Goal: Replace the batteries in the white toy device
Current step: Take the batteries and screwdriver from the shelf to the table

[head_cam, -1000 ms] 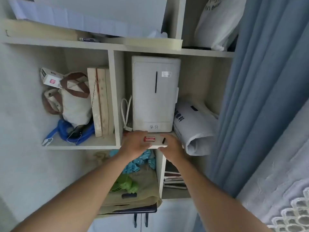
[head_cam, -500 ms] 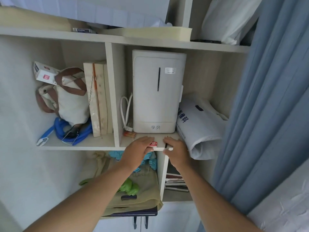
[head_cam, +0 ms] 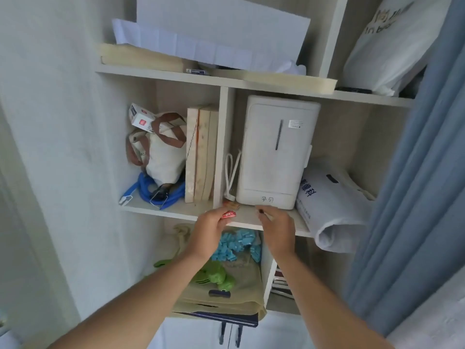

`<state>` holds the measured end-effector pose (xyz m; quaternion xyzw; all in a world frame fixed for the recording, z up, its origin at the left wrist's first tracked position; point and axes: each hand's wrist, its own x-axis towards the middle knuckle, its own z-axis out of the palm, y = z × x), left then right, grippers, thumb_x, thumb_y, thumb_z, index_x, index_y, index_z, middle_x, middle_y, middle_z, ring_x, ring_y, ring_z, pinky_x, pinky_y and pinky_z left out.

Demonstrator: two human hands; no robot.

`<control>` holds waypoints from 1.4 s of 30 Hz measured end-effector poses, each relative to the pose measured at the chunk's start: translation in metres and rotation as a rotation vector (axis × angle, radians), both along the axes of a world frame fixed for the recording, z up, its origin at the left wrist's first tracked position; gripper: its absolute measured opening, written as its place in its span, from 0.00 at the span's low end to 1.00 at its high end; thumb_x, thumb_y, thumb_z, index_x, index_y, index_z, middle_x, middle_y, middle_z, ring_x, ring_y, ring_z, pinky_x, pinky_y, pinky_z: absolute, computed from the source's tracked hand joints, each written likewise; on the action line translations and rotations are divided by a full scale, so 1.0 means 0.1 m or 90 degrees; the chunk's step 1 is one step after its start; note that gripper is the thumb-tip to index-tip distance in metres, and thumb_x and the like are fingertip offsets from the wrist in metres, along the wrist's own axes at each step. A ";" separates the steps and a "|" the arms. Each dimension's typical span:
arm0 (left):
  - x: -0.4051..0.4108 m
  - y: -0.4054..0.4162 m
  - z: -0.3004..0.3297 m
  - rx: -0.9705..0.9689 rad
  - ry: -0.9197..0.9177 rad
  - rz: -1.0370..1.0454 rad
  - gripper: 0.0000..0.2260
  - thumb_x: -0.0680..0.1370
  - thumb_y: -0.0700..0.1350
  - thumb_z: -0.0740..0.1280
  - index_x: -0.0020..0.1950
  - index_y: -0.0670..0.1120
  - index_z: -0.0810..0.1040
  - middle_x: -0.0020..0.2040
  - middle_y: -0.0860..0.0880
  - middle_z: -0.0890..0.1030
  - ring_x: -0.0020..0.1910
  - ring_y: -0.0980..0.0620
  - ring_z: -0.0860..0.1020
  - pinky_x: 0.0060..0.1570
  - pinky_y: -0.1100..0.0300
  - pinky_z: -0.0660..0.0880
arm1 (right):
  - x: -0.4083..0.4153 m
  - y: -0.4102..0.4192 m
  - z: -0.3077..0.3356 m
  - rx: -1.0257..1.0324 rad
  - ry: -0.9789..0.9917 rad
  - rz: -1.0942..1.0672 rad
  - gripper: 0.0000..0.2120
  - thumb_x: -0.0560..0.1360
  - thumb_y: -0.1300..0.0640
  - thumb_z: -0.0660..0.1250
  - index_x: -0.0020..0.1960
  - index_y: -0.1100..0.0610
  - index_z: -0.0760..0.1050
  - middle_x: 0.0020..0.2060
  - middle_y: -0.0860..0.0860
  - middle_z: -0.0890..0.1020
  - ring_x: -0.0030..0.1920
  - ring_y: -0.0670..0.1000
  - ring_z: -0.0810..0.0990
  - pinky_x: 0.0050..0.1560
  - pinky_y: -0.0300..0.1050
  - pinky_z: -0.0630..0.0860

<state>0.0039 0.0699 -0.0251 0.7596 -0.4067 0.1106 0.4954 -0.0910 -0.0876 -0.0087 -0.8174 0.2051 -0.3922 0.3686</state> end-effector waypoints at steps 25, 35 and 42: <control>-0.22 8.01 -0.23 -0.289 0.378 0.560 0.07 0.78 0.31 0.66 0.46 0.40 0.81 0.38 0.42 0.82 0.30 0.51 0.82 0.32 0.60 0.82 | 1.61 7.73 -0.31 0.347 0.257 0.701 0.08 0.69 0.68 0.77 0.47 0.63 0.84 0.34 0.55 0.82 0.32 0.49 0.77 0.33 0.38 0.77; 0.74 9.59 -0.50 -0.343 0.417 0.638 0.04 0.80 0.33 0.67 0.53 0.37 0.80 0.47 0.35 0.81 0.32 0.52 0.84 0.34 0.62 0.82 | 2.94 9.35 -0.74 0.407 0.319 0.772 0.04 0.72 0.68 0.73 0.43 0.62 0.85 0.26 0.50 0.80 0.23 0.45 0.73 0.27 0.37 0.71; 1.93 10.23 -0.78 -0.339 0.443 0.675 0.07 0.78 0.36 0.70 0.55 0.35 0.82 0.53 0.32 0.84 0.44 0.42 0.83 0.39 0.62 0.83 | 4.16 10.13 -1.02 0.410 0.329 0.800 0.04 0.71 0.61 0.76 0.38 0.54 0.85 0.35 0.55 0.83 0.36 0.52 0.78 0.41 0.51 0.74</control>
